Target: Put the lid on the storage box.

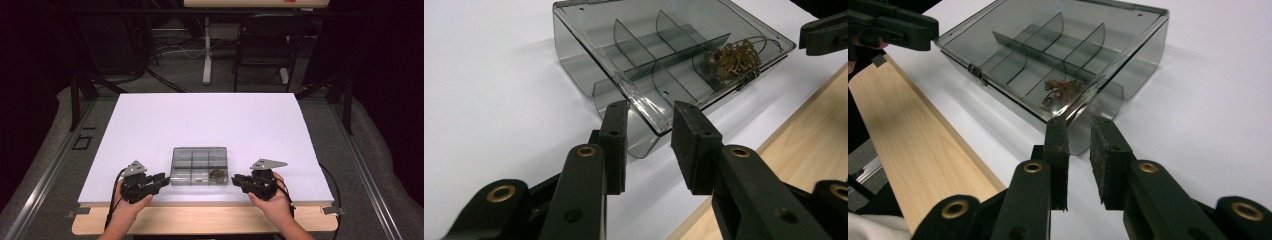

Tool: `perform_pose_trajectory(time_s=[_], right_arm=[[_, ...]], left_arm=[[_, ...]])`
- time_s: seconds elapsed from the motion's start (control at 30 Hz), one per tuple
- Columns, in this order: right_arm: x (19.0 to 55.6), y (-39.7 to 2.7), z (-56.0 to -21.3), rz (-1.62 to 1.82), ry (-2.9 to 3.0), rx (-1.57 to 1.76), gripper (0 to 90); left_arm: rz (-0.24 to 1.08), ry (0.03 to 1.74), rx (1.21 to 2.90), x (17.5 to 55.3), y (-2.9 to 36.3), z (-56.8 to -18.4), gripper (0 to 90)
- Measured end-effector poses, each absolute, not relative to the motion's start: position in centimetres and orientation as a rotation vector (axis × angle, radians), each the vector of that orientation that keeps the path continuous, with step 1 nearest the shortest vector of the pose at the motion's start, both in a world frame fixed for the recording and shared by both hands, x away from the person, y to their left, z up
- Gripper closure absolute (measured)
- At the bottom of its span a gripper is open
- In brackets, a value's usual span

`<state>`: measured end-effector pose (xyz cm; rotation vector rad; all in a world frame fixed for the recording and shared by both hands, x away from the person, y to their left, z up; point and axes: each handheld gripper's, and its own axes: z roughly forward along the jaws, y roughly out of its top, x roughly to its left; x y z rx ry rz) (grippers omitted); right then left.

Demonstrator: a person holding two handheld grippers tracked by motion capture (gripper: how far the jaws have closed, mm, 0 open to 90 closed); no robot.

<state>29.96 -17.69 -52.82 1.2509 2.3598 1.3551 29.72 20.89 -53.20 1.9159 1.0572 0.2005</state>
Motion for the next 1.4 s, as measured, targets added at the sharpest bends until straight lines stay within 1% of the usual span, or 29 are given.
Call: perform_pose_trajectory(time_s=[0.57,1.1,1.4], right_arm=[[31.0,-19.1,-53.0,1.306,2.288,1.307,74.9],[32.3,-21.0,-53.8,1.249,2.224,1.401,72.2],[33.1,-21.7,-54.6,1.172,2.203,1.421,70.5]], left_arm=[[0.238,1.123,1.878,30.5,22.7,-53.2,65.5],[0.256,1.219,1.846,31.8,24.7,-54.4,62.6],[0.292,1.260,1.836,32.3,25.5,-54.9,61.0]])
